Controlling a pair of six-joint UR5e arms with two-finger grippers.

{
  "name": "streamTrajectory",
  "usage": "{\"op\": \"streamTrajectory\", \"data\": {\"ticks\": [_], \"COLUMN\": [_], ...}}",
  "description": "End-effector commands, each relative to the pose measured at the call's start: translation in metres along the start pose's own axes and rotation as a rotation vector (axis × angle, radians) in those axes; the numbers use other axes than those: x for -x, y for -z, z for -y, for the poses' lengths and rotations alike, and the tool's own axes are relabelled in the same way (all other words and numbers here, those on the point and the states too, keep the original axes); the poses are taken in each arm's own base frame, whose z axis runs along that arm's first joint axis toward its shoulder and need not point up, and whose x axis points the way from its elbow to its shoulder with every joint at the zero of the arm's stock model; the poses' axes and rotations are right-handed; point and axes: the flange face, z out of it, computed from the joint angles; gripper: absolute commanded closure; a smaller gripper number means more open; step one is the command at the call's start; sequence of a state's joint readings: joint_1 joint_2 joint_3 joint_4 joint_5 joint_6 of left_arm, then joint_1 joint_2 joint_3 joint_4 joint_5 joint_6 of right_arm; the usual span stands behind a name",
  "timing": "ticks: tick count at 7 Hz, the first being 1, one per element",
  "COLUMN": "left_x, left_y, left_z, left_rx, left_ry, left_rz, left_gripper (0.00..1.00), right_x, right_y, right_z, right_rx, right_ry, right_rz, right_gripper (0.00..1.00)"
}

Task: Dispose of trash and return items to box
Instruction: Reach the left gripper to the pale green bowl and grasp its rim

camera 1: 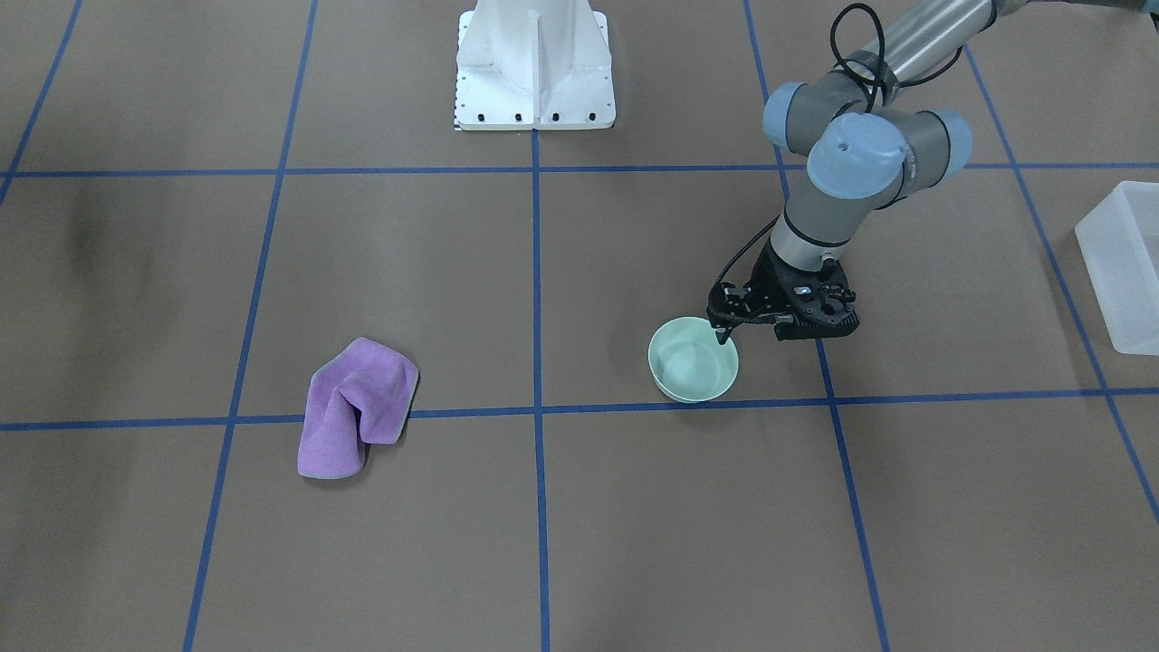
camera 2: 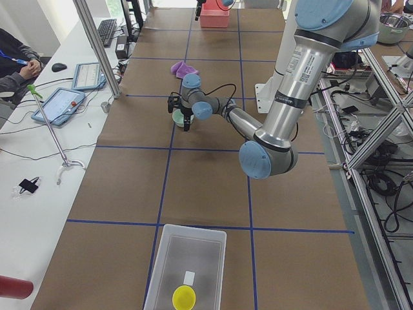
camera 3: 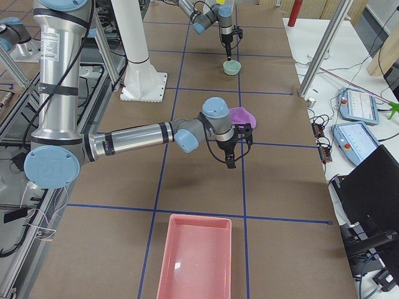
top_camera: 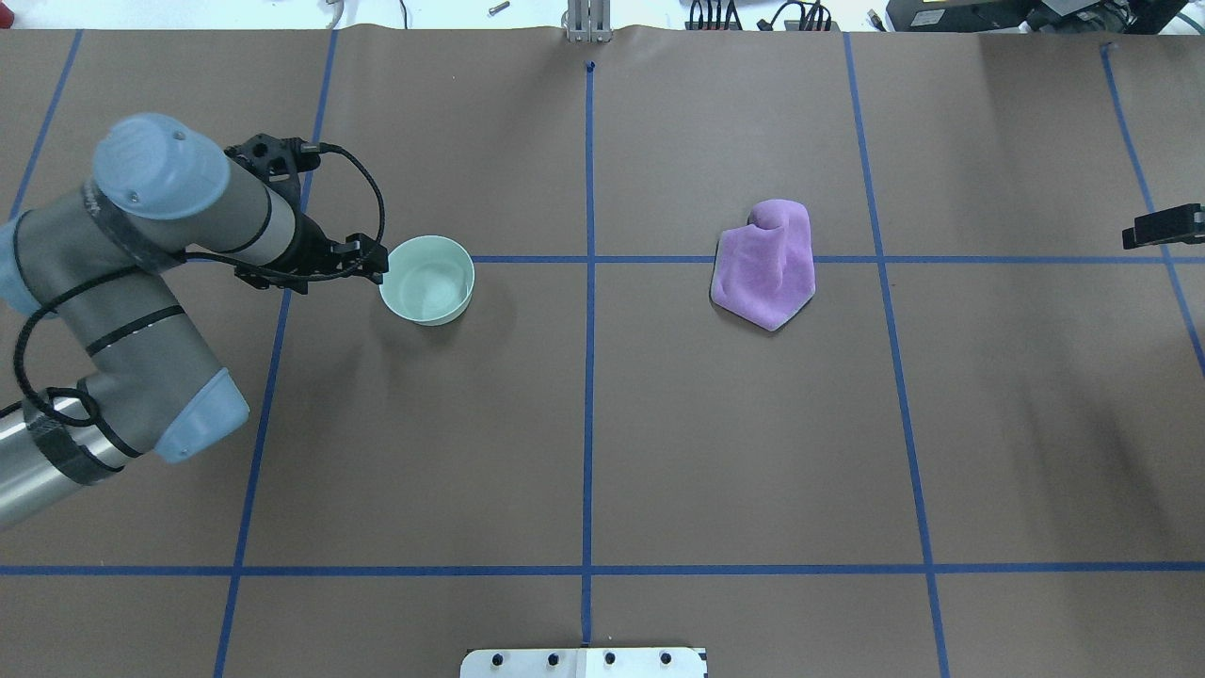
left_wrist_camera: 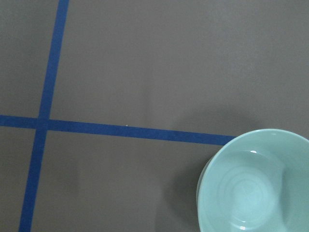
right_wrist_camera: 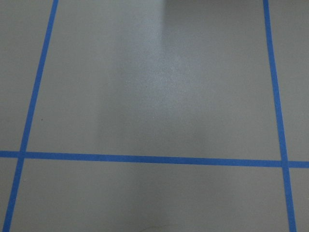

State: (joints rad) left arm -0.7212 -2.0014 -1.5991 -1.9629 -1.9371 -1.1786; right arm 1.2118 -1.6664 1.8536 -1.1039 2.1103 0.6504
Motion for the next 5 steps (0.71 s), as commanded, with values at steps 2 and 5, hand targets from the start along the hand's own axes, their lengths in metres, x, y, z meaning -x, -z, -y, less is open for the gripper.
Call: {"op": "streamTrajectory", "data": {"ticks": [2,5], "left_x": [-0.018,-0.023], "left_y": [-0.010,0.018], "left_z": [0.007,0.009], "left_rx": [-0.002,-0.023], "left_ry": [-0.003,-0.021], "left_rz": [-0.012,-0.050], "left_gripper": [1.00,1.00], "right_x": [-0.002,-0.001], "right_y": [-0.001,0.000], "right_z": [-0.001,0.000], "right_rx": [0.003,0.001], "right_ry": [-0.003,0.000], "right_rz": [-0.004,0.000], "right_gripper": [0.00,0.00]}}
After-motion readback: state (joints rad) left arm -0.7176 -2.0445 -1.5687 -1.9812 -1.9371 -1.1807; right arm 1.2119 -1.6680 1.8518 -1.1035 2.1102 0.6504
